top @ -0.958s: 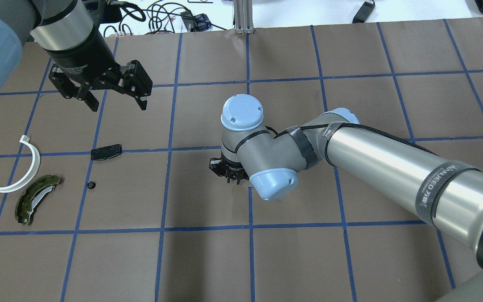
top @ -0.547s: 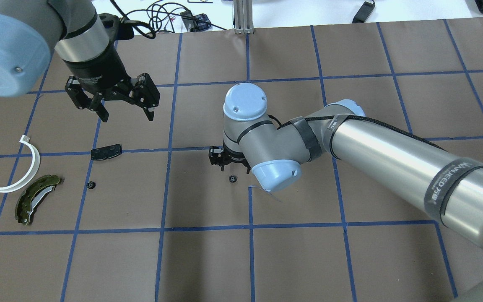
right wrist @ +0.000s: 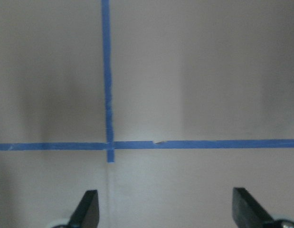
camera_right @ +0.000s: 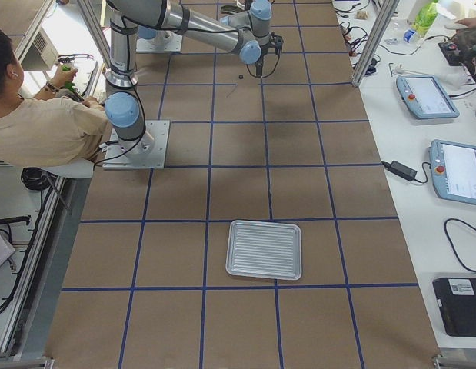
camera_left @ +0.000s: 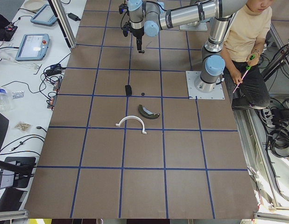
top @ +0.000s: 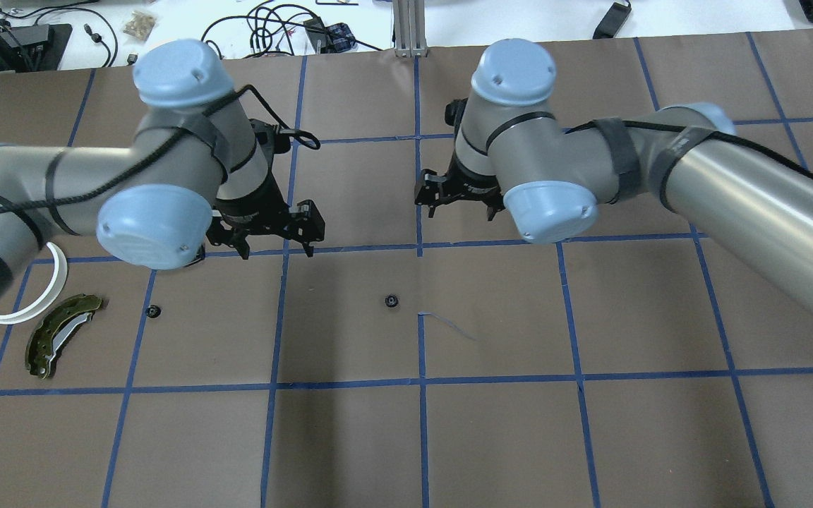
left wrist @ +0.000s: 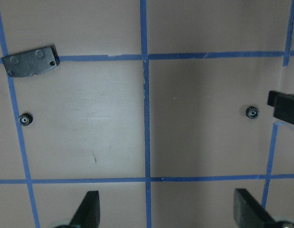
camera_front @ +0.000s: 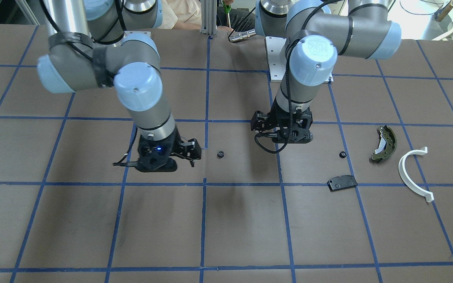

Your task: Place bearing gear from tray to pile

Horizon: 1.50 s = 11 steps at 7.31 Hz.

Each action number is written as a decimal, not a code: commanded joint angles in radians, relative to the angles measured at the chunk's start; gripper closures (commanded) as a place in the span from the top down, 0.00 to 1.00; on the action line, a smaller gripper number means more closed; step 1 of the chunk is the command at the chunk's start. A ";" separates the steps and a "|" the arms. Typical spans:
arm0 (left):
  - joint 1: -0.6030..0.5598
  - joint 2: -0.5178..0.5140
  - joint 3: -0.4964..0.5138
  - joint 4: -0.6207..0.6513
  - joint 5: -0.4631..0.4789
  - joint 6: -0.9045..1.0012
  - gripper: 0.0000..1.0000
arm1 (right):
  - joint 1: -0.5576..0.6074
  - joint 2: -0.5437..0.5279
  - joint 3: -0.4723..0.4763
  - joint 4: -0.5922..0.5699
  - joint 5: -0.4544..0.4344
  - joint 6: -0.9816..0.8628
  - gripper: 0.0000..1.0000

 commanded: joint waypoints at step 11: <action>-0.222 -0.259 -0.121 0.483 -0.029 -0.175 0.68 | -0.211 -0.301 -0.140 0.604 -0.130 -0.276 1.00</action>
